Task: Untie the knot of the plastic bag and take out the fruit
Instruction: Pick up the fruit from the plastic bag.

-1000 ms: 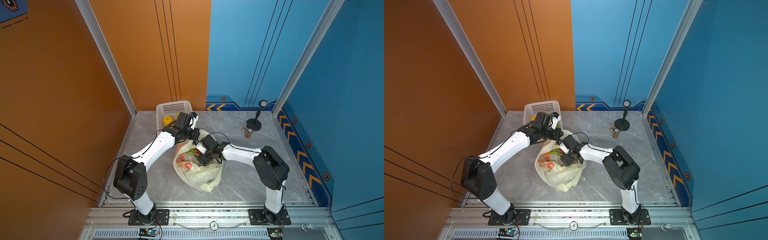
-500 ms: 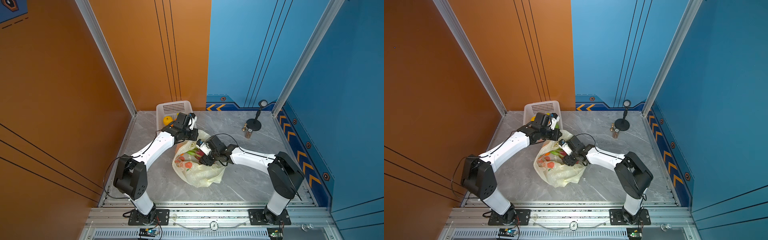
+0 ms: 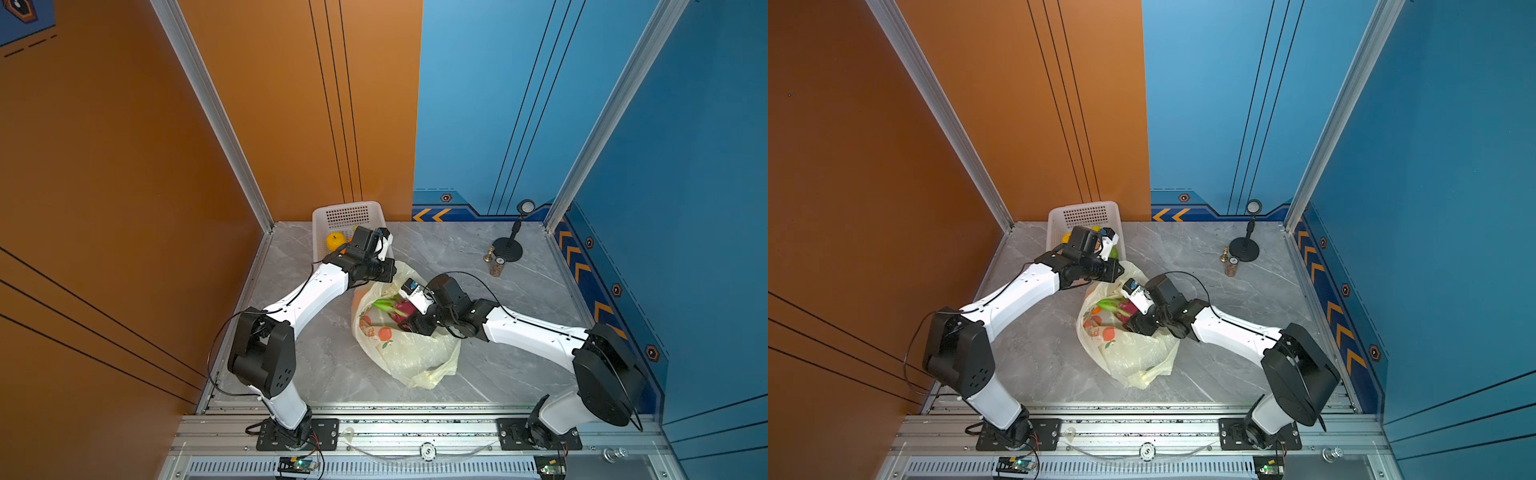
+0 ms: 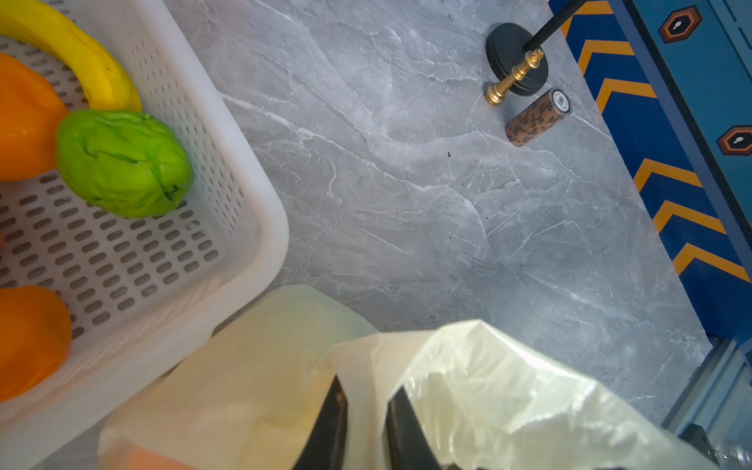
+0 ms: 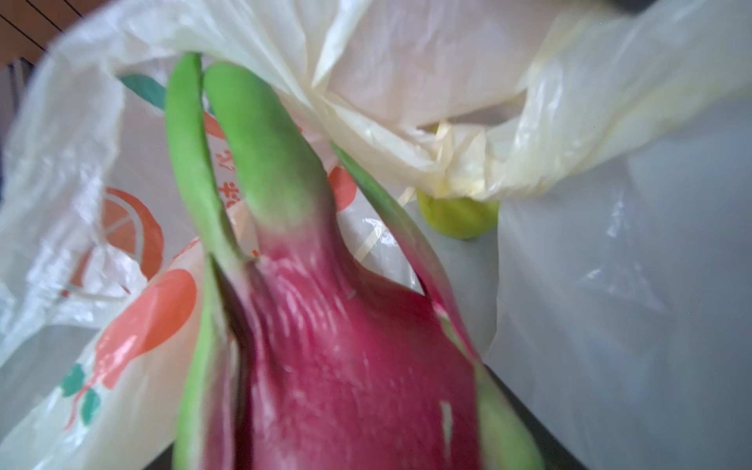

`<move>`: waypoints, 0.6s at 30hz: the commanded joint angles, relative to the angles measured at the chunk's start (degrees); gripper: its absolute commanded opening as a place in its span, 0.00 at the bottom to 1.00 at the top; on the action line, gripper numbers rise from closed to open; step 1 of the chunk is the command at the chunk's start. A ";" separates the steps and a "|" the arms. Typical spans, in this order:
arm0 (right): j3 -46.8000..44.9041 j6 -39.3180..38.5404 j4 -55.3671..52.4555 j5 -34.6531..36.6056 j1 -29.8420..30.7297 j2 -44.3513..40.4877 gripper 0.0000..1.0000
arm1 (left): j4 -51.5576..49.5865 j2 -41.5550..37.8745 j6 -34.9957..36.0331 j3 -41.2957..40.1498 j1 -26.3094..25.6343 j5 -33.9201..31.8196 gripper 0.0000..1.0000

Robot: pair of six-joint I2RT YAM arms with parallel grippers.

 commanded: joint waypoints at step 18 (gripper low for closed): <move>-0.75 20.90 25.83 -4.68 -2.02 -8.87 0.45 | 4.95 -4.86 -3.06 -6.43 0.24 2.86 0.47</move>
